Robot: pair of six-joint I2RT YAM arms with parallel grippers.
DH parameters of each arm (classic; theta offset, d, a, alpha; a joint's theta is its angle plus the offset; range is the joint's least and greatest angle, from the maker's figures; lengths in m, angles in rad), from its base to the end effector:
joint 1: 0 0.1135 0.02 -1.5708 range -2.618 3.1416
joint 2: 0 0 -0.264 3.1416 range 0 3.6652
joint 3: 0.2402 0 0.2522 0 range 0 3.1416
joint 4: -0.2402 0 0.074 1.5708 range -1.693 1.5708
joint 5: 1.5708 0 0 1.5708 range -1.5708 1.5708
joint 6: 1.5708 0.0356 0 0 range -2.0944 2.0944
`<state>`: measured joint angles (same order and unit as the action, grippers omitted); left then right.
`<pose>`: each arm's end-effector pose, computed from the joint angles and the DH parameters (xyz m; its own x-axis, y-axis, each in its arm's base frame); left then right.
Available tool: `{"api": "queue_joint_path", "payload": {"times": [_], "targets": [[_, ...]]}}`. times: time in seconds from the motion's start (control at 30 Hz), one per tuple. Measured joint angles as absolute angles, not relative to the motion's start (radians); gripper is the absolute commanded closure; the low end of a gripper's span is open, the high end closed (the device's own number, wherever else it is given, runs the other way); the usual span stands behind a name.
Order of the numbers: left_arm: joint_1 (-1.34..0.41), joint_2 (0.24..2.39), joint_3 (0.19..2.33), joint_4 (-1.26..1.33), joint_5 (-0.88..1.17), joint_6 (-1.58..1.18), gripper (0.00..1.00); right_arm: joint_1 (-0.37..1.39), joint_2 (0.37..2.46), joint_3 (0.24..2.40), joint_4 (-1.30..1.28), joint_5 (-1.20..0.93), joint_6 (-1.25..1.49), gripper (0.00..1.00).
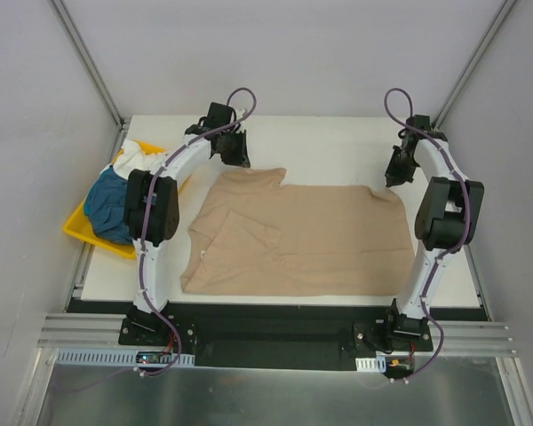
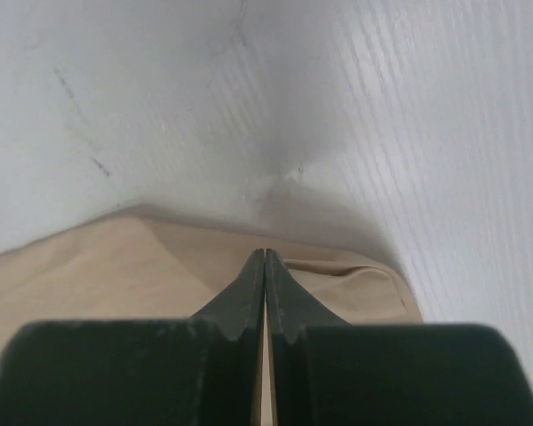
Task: Fold and stack the t-shirts
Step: Fold the other side of the tshirt into a rectangle
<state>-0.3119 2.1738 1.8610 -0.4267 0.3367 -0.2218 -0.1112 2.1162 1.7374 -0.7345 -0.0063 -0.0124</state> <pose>0.4730 -0.1649 0.2401 -0.7405 0.0206 -0.6717 0.3681 0.8487 -0.3797 0.4524 -0.0503 0.2060 -0.8929 0.0872 -0.4417 0.0972 0.9953 0.0002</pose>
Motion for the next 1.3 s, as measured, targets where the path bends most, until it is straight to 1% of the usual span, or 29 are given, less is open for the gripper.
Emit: {"api": "queue_joint_path", "payload": {"times": [0.27,0.57,0.8,1.07,1.3], "targets": [[-0.349,1.950,1.560,-0.331,0.334,-0.260,1.00,-0.108,1.895,1.544,-0.661,0.012,-0.009,0.99],[-0.373,1.689,1.275,-0.253,0.295,-0.321,1.00,-0.109,1.799,1.402,-0.642,0.040,0.012,0.99],[-0.373,1.460,1.075,-0.241,0.252,-0.367,1.00,-0.109,1.727,1.359,-0.642,0.070,0.017,0.99],[-0.374,1.265,0.925,-0.250,0.248,-0.442,1.00,-0.117,1.678,1.356,-0.660,0.107,0.017,0.99],[-0.374,1.109,0.882,-0.270,0.231,-0.482,1.00,-0.120,1.655,1.341,-0.675,0.123,0.016,0.99]]}}
